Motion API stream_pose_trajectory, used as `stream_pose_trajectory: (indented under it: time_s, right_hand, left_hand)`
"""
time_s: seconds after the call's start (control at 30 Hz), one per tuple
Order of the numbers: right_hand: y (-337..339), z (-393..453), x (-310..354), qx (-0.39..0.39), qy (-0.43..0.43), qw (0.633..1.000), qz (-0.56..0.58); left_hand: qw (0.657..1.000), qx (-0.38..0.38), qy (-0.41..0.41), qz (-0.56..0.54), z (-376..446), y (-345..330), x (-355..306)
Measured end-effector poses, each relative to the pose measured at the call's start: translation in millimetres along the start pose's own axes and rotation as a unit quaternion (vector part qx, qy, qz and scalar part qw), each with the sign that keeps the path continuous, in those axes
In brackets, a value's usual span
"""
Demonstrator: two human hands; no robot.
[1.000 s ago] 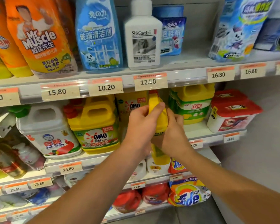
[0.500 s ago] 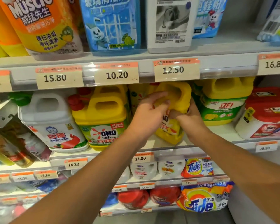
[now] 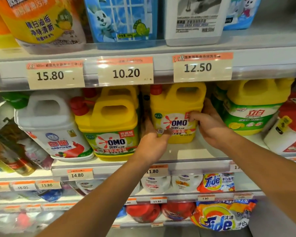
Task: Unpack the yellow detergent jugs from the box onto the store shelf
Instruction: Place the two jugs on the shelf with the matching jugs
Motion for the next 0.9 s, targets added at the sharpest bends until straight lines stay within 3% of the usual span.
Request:
stream_pose_trajectory:
  time_s: [0.1, 0.53, 0.9]
  right_hand:
    - [-5, 5, -1, -0.016, -0.004, 1.0, 0.011]
    - [-25, 7, -19, -0.03, 0.093, 0.979, -0.18]
    - [-43, 0, -19, -0.037, 0.11, 0.977, -0.179]
  left_hand:
    - [1.0, -0.013, -0.004, 0.008, 5, -4, -2]
    - [0.998, -0.049, 0.047, -0.004, 11, -7, -2]
    - [0.998, -0.014, 0.055, 0.01, -11, -19, 3]
Point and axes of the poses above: each hand's wrist, its own z-axis towards the middle knuckle, its own y-axis out of the back of the hand, x = y × z, the point moved 2 cm from there along z, towards the middle knuckle, and after that the axes turned 8 degrees about -z, right-handed, at the moved point
